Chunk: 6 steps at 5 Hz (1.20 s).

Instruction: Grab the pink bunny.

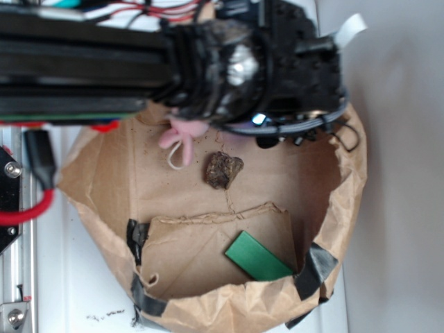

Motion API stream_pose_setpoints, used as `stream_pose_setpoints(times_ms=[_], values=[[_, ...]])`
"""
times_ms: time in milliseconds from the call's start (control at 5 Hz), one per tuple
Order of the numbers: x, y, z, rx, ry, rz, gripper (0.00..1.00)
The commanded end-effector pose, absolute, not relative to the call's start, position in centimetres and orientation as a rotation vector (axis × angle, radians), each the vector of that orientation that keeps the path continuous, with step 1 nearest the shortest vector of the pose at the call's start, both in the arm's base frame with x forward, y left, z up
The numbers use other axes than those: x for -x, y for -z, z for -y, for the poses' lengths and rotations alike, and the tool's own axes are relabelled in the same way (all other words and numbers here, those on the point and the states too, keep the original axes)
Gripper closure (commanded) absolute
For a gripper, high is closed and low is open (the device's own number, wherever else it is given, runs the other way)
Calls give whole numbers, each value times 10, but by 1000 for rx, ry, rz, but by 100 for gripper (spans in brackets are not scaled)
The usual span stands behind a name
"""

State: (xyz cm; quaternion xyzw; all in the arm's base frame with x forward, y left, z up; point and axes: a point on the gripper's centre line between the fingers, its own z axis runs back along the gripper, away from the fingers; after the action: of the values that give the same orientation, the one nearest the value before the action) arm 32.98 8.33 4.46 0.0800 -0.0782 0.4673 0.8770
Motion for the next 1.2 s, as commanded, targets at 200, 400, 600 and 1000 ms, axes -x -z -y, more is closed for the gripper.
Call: stream_pose_setpoints(times_ms=[200, 400, 600, 1000], values=[[-296, -115, -80, 72, -911, 272, 0], [-282, -120, -80, 78, -902, 286, 0], [-272, -121, -82, 57, -922, 289, 0], [-258, -104, -84, -20, -944, 317, 0]])
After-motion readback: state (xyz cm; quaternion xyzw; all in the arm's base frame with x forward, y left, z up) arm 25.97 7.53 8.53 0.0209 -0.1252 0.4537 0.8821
